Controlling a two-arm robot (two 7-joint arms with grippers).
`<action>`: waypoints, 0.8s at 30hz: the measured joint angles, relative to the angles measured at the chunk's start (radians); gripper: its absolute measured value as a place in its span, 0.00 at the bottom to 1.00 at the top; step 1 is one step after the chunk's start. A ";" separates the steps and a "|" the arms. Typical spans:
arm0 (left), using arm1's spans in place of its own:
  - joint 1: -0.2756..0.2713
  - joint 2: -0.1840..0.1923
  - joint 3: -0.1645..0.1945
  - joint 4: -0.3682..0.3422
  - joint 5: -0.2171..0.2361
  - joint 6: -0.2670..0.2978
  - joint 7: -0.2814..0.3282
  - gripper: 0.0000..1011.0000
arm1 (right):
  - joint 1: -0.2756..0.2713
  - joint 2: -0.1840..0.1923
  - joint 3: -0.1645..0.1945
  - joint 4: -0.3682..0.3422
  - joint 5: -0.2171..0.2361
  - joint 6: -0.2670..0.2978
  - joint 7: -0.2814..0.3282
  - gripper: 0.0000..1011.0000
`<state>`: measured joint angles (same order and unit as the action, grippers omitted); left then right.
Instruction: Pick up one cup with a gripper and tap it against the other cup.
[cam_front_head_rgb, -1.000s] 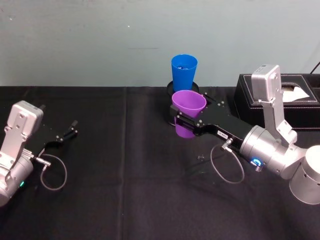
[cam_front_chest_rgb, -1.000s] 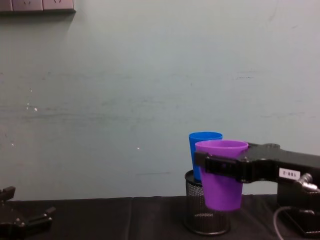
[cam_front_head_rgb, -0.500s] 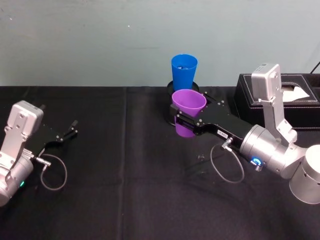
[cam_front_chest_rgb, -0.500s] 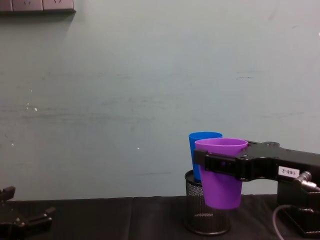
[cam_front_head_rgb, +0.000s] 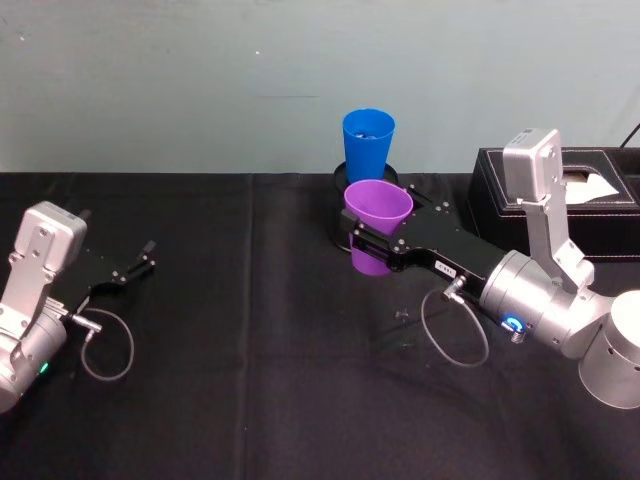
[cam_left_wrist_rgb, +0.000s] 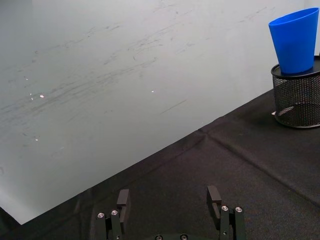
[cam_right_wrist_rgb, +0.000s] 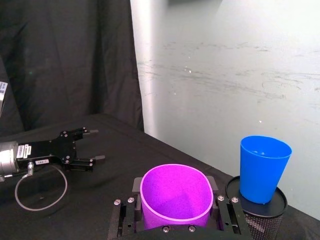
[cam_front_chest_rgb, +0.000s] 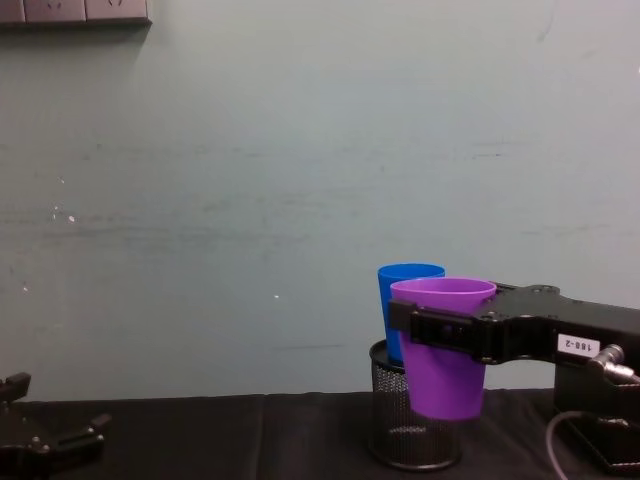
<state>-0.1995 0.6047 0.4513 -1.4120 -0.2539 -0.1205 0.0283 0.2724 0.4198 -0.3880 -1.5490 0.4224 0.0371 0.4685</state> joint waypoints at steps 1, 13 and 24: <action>0.000 0.000 0.000 0.000 0.000 0.000 0.000 0.99 | 0.000 0.000 0.000 0.000 0.000 0.000 0.000 0.72; 0.000 0.000 0.000 0.000 0.000 0.000 0.000 0.99 | 0.000 0.000 0.000 0.000 -0.001 0.000 0.001 0.72; 0.000 0.000 0.000 0.000 0.000 0.000 0.000 0.99 | 0.000 0.000 0.000 0.000 -0.001 0.000 0.001 0.72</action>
<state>-0.1995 0.6047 0.4514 -1.4120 -0.2539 -0.1205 0.0283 0.2723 0.4199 -0.3880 -1.5490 0.4214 0.0370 0.4696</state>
